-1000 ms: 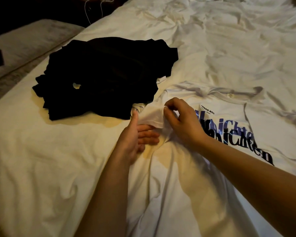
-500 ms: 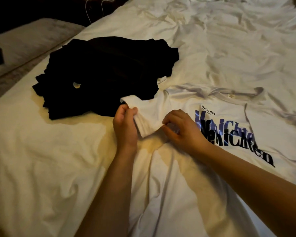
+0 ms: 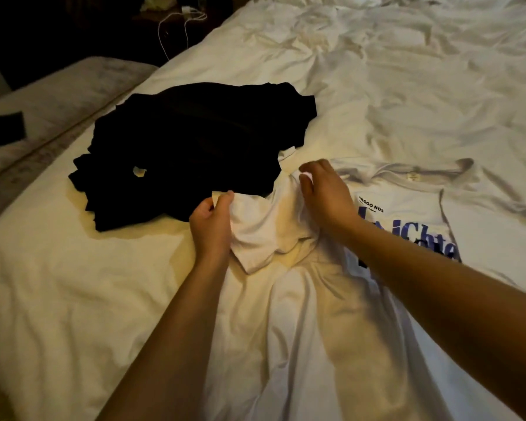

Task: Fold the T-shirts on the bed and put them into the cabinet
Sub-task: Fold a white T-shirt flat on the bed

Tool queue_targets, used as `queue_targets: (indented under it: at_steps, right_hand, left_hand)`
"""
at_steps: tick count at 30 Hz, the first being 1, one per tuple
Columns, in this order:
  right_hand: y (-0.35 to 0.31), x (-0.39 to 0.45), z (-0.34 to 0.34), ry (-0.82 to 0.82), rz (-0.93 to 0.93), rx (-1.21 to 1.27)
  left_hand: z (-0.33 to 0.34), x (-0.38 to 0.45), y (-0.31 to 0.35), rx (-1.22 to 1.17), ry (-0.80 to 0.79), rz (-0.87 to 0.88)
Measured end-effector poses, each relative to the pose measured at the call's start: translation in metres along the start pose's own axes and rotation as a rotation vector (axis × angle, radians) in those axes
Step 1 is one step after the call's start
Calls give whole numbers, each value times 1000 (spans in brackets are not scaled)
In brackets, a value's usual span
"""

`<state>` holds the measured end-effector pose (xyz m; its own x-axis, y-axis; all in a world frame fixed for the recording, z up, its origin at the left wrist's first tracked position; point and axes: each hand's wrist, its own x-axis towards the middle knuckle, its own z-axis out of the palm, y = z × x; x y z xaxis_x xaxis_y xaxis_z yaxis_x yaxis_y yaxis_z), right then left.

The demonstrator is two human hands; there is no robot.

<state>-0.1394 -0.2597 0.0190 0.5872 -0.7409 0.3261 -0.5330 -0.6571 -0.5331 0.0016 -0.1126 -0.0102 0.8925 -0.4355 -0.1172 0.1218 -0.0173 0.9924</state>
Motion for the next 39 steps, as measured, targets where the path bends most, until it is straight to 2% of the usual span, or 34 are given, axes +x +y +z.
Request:
queue_targets:
  at_steps: [2,3,6,8,11,14,19,23,27,31,36,39]
  right_hand:
    - [4,24,0,24,22,-112]
    - [6,33,0,4,20,-159]
    - [16,49,1,-192,57,-254]
    - [22,54,-1,-249,119,-292]
    - [23,61,-6,-173,148,-212]
    - [22,71,-8,-68,98,-155]
    - [26,68,-1,-150,12,-68]
    - [35,46,-15,112,16,-247]
    - [51,18,-20,-26,54,-479]
    - [70,30,-20,78,9,-381]
    - [84,54,-21,-25,40,-300]
    - [63,34,-18,99,-57,-263]
  left_hand:
    - [0,9,-2,12,-25,-52]
    - [0,11,-2,38,-28,-20]
    - [1,8,7,122,-10,247]
    - [2,7,12,167,27,389]
    - [0,13,13,197,92,469]
    - [-4,21,15,220,149,535]
    - [-7,31,20,238,140,527]
    - [-8,29,16,231,94,515]
    - [-4,23,17,219,75,494]
    - [0,15,21,188,75,499]
    - [-3,12,28,165,90,501]
    - [-5,8,29,138,82,496]
